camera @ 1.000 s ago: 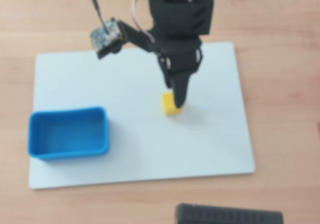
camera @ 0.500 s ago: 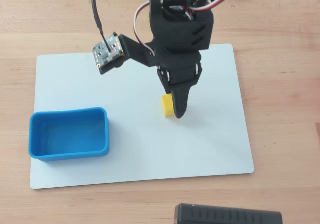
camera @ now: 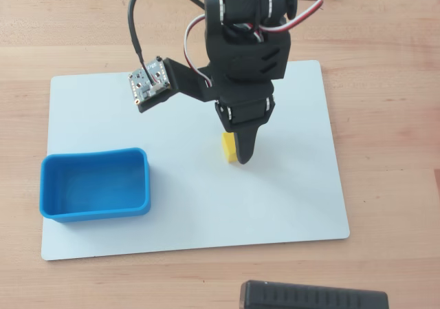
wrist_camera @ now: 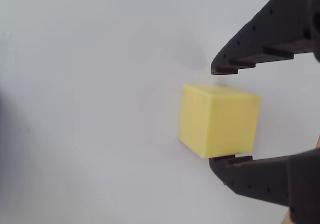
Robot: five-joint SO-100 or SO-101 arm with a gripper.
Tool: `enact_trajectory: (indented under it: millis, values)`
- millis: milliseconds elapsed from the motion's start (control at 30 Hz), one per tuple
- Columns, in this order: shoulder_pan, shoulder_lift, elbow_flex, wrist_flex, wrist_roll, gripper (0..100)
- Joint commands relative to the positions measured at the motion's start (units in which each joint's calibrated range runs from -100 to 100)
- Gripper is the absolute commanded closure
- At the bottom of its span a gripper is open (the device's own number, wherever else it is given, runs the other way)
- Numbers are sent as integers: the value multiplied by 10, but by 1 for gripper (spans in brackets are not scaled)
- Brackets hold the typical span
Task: Pick up yellow cube and drop it in the blue rectangular bin
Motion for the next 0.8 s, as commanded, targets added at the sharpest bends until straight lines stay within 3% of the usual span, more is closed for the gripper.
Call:
enact_trajectory:
  millis: [0, 233, 767]
  values:
    - [4, -3, -82, 1, -6, 84]
    - [7, -3, -91, 4, -6, 94]
    - [18, 8, -308, 193, -42, 95]
